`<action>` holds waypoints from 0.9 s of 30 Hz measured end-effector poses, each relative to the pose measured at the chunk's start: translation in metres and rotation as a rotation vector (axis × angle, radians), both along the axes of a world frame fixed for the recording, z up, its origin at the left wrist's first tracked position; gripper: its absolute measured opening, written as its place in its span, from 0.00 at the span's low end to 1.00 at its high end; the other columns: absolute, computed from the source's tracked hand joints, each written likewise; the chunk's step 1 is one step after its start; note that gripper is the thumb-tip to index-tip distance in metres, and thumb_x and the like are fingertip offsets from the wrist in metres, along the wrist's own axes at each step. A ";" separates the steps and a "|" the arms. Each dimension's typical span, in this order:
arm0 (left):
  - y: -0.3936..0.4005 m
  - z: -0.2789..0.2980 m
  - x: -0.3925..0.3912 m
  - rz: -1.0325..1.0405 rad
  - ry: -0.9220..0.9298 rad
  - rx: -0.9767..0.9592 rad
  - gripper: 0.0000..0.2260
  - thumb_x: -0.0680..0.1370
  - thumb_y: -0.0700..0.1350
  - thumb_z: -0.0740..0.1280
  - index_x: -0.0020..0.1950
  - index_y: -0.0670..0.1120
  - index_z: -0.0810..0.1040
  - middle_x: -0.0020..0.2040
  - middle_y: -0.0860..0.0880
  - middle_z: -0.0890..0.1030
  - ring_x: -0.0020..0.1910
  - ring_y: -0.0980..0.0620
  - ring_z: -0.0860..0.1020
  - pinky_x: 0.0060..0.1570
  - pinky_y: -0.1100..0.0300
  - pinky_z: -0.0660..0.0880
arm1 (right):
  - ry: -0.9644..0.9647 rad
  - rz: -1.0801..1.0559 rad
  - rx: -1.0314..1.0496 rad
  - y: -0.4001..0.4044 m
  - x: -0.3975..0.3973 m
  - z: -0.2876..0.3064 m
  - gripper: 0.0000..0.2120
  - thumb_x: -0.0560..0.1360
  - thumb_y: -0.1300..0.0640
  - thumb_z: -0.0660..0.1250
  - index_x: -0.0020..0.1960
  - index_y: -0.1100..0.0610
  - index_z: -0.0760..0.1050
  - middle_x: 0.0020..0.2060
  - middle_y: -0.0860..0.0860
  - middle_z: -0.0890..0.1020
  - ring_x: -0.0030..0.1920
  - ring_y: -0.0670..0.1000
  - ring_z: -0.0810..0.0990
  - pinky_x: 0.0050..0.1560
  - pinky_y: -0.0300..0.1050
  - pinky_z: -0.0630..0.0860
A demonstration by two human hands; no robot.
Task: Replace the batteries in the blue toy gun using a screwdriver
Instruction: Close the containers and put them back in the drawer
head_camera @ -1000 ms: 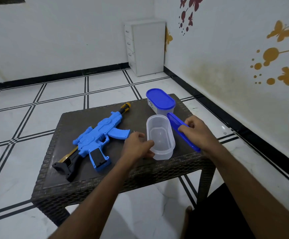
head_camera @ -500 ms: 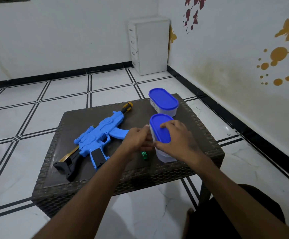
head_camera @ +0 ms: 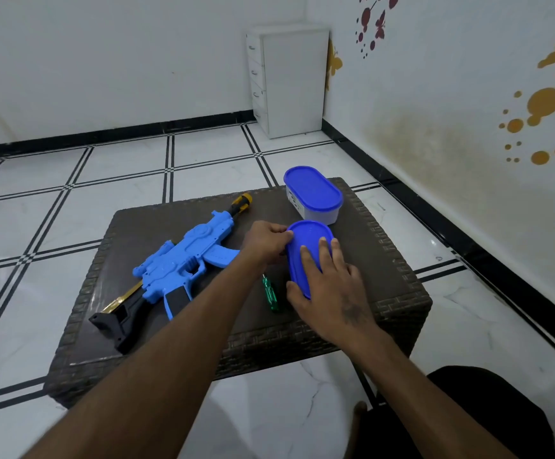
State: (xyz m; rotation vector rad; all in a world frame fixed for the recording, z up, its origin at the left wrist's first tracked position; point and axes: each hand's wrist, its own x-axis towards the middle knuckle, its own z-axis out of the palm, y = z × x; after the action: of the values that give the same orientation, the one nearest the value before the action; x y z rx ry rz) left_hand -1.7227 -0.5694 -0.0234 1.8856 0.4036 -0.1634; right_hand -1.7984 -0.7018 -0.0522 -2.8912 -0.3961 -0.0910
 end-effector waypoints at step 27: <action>0.001 0.001 0.013 0.127 0.127 -0.219 0.10 0.76 0.37 0.70 0.57 0.39 0.82 0.50 0.42 0.83 0.46 0.47 0.82 0.39 0.56 0.82 | 0.423 -0.420 1.101 -0.015 0.088 0.022 0.17 0.80 0.49 0.64 0.45 0.64 0.78 0.37 0.60 0.79 0.36 0.51 0.76 0.37 0.44 0.72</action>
State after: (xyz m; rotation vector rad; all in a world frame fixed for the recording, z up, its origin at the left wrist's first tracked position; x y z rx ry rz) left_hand -1.7101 -0.5682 -0.0226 1.6342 0.5683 -0.2334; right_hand -1.7101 -0.7164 -0.0303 -1.7796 0.2810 0.1807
